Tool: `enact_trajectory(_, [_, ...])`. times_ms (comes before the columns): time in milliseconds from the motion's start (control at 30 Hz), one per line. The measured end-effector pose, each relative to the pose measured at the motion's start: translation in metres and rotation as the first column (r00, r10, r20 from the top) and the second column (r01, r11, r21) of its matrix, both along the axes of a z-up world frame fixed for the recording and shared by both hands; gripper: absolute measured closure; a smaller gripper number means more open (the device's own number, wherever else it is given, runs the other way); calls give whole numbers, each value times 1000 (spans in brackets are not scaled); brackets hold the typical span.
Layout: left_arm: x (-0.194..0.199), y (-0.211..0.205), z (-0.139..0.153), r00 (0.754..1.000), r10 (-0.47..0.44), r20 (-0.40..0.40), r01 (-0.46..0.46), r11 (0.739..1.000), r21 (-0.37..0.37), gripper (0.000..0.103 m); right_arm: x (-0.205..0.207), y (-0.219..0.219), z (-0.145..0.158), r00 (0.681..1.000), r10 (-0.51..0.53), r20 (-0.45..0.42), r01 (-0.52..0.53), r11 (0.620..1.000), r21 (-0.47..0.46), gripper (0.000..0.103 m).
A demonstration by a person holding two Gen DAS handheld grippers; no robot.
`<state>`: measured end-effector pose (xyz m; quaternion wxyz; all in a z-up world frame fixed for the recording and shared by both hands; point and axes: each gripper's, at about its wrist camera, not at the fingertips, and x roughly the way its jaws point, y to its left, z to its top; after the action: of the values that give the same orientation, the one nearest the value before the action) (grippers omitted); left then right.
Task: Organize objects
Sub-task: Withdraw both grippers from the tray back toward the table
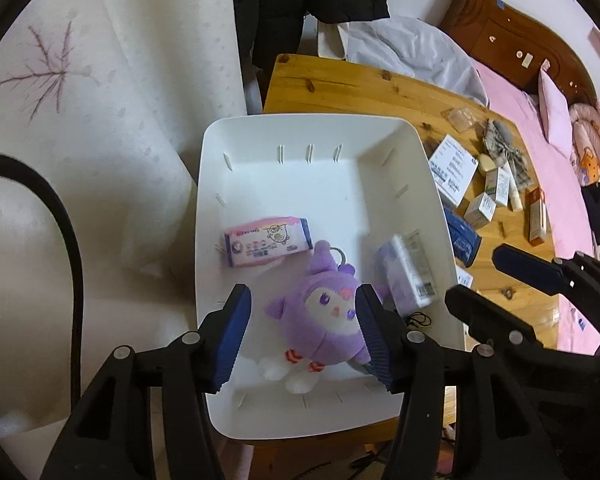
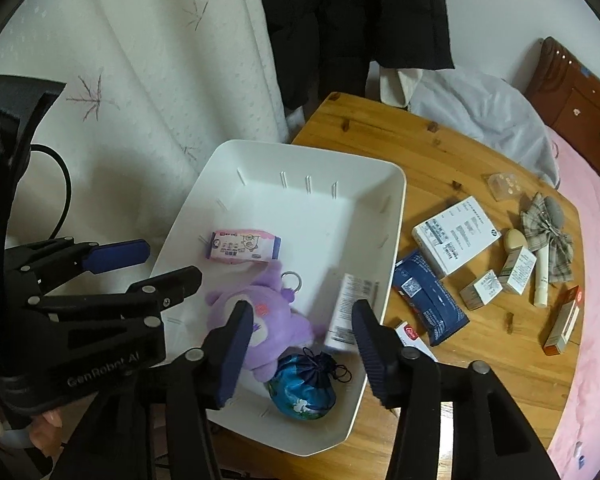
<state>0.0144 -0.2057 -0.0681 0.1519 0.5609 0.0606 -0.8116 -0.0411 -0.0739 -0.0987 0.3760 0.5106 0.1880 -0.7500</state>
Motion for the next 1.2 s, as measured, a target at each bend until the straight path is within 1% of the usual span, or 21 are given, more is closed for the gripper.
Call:
enact_trajectory(33, [0,0,2,1000,30,-4,-30,999,11,44,0,1,2,1000,-3,-6,3,1000,-3,49])
enact_trajectory(233, [-4,6,14,999,1,-32,-2,1000,-10,44,3,11,14,998,-30,-56,28,999,-23,49])
enact_trajectory(267, [-4,7,16,999,16,-39,-16,1000,-6,44,4,13,15,998,-33,-61,32,999,-28,49])
enact_trajectory(333, [-6,10,20,999,13,-50,-13,1000,-3,44,4,17,19,996,-43,-76,41,999,-32,49])
enact_trajectory(600, [-13,25,35,996,-38,-86,37,999,-13,44,4,38,35,986,-101,-136,95,994,-50,49])
enact_trajectory(733, [-20,37,42,991,-81,-108,78,997,-30,44,2,54,43,973,-156,-168,148,987,-63,44])
enact_trajectory(800, [-25,44,44,988,-106,-115,103,994,-30,44,1,61,47,966,-182,-183,173,983,-68,44])
enact_trajectory(900, [-34,55,49,981,-148,-124,145,989,-32,44,-1,75,53,950,-231,-208,219,972,-79,44])
enact_trajectory(1033, [-44,74,57,967,-209,-146,206,978,-34,43,-4,98,65,916,-307,-258,290,951,-104,43])
enact_trajectory(1133, [-51,89,64,955,-246,-166,243,969,-36,43,-8,115,74,886,-353,-300,333,936,-117,36])
enact_trajectory(1200, [-56,99,68,948,-262,-179,258,965,-47,43,-12,127,78,868,-378,-324,361,926,-111,36])
